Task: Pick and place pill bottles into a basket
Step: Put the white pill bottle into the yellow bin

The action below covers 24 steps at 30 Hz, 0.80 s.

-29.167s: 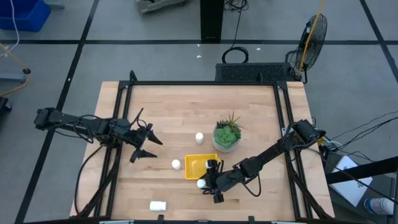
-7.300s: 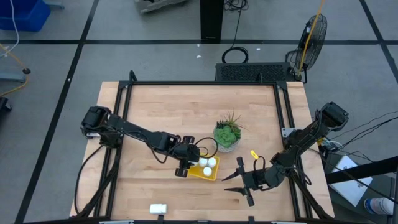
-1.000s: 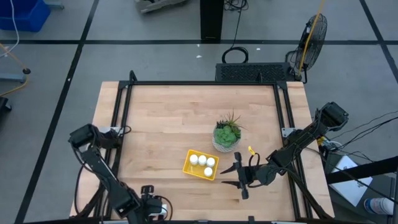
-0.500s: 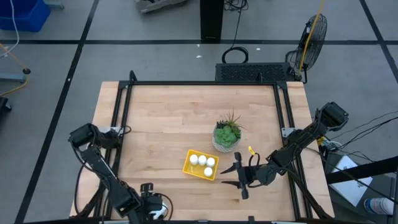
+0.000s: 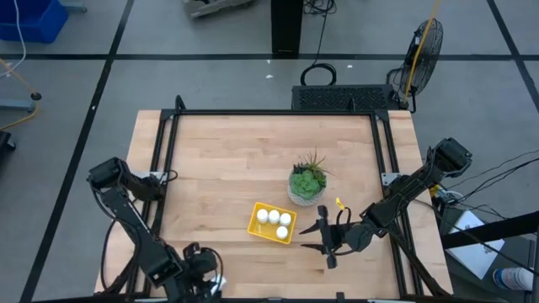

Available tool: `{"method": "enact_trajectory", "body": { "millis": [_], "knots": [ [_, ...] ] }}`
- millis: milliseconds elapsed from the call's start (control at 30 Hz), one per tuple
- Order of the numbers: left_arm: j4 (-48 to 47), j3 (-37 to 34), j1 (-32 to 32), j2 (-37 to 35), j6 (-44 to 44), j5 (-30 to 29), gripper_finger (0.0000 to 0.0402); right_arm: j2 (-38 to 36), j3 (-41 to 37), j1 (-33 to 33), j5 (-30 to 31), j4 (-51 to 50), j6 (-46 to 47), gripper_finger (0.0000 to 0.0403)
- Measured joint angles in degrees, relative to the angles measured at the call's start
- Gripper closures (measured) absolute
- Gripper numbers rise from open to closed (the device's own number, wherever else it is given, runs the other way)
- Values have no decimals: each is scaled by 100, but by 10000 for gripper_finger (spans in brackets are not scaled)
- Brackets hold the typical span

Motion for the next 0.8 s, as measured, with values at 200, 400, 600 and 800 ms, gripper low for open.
{"method": "enact_trajectory", "body": {
  "millis": [200, 400, 600, 800],
  "knots": [
    [100, 0, 63, -5, -845, -166, 160, 0, 0, -47, 0, -170, -39, 252],
    [775, 0, 81, -7, -761, -326, 160, 0, 0, -137, -19, -278, -122, 252],
    [622, 9, 161, -290, 300, 12, 161, 0, 0, -188, -22, -278, -282, 252],
    [-105, 4, 157, -399, 465, 292, 178, 0, 0, -258, -14, -277, -338, 252]
  ]
}}
